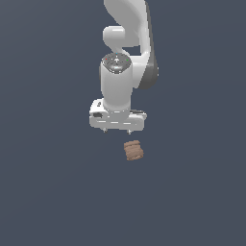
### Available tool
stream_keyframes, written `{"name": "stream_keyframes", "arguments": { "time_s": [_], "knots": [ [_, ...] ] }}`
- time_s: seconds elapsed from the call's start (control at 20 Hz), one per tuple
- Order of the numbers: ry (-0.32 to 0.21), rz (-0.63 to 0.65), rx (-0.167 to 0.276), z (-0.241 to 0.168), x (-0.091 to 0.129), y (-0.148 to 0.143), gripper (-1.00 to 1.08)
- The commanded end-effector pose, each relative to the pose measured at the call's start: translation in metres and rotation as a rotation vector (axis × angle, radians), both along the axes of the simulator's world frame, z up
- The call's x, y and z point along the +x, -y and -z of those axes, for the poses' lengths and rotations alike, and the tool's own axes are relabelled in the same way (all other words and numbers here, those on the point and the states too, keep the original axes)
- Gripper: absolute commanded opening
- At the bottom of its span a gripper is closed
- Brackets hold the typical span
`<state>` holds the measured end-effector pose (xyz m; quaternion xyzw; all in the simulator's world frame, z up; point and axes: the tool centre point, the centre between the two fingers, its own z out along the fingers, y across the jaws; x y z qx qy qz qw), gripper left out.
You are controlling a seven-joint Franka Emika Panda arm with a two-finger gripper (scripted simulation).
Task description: Pick up the object and move it to a goal position.
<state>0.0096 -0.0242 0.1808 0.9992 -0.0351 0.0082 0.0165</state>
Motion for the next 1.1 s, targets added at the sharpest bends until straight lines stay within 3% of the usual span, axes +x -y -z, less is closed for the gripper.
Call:
{"name": "stream_keyframes", "arguments": {
  "time_s": [0.0, 0.7, 1.05],
  "knots": [
    [-0.002, -0.016, 0.0, 0.005, 0.001, -0.004, 1.0],
    [-0.018, -0.265, 0.025, 0.078, 0.012, -0.066, 1.0],
    [-0.021, -0.295, 0.03, 0.087, 0.012, -0.075, 1.0]
  ]
}}
